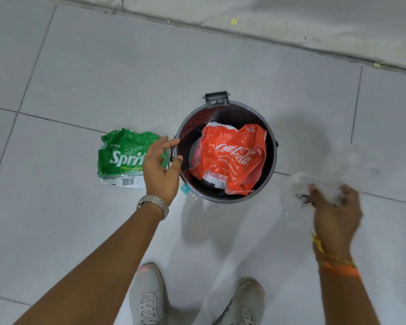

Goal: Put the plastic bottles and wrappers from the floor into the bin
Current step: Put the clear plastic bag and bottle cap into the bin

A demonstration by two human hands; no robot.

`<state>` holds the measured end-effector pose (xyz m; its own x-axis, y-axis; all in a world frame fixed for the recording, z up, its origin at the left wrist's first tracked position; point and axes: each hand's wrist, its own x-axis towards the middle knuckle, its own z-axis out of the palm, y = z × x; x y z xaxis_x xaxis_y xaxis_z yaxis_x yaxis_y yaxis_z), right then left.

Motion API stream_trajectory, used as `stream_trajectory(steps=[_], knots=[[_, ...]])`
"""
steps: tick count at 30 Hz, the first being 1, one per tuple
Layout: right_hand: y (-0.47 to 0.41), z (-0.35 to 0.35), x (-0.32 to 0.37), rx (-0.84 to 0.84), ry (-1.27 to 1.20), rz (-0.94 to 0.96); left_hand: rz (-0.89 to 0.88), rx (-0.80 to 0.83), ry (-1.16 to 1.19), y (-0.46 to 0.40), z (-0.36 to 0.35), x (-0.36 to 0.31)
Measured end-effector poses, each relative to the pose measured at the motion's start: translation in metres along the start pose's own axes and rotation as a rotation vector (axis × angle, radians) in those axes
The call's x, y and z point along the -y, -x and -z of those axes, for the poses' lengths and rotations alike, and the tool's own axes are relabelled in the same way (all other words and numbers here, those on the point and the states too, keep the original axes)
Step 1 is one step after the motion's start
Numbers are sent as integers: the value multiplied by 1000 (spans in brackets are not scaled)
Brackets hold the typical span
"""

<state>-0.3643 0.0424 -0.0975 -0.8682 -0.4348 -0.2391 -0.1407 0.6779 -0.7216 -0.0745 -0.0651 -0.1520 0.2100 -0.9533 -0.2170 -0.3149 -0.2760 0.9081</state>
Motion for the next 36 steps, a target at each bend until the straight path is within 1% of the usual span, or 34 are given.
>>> stream_trajectory(steps=[2, 3, 5, 7, 8, 10, 11, 12, 14, 16, 17, 19, 21, 23, 25, 26, 27, 28, 29, 30, 31, 33, 34, 36], knots=[[21, 23, 68, 40, -193, 123, 88, -76, 98, 7, 1, -18], [31, 25, 95, 67, -215, 210, 128, -111, 133, 12, 3, -25], [47, 10, 131, 145, -149, 401, 231, -196, 193, 24, 9, -36], [55, -31, 140, 251, 43, 547, 357, -277, 230, 35, 16, -34], [58, -57, 138, 316, 203, 584, 417, -306, 245, 42, 22, -30], [62, -106, 127, 439, 634, 598, 493, -330, 232, 56, 32, -19], [61, -127, 117, 532, 807, 579, 515, -335, 216, 64, 39, -14], [59, -145, 104, 656, 931, 564, 537, -339, 202, 72, 47, -7], [52, -170, 83, 871, 1116, 561, 576, -349, 164, 89, 64, 8], [42, -183, 71, 958, 1155, 475, 602, -365, 123, 103, 81, 22], [39, -188, 70, 976, 1153, 447, 618, -368, 101, 107, 91, 29], [40, -181, 86, 973, 1157, 481, 654, -393, 78, 115, 110, 40], [49, -161, 108, 850, 1037, 584, 694, -433, 63, 118, 127, 46], [74, -131, 132, 690, 870, 707, 722, -424, 25, 118, 143, 54], [116, -119, 129, 557, 590, 848, 719, -381, -23, 117, 155, 65], [140, -120, 122, 594, 447, 871, 711, -363, -39, 115, 159, 69], [161, -130, 104, 695, 375, 887, 703, -349, -55, 112, 162, 75], [180, -143, 86, 837, 416, 880, 694, -344, -67, 110, 162, 79], [193, -160, 67, 969, 540, 852, 683, -343, -70, 109, 161, 83], [199, -179, 47, 1042, 691, 817, 668, -344, -67, 108, 159, 85], [198, -200, 25, 1053, 849, 781, 657, -342, -67, 109, 156, 87], [189, -236, -4, 965, 1099, 793, 650, -339, -53, 112, 147, 93], [182, -249, -13, 905, 1168, 783, 652, -338, -39, 114, 144, 94], [173, -266, -26, 828, 1185, 690, 652, -332, -17, 117, 138, 100]])
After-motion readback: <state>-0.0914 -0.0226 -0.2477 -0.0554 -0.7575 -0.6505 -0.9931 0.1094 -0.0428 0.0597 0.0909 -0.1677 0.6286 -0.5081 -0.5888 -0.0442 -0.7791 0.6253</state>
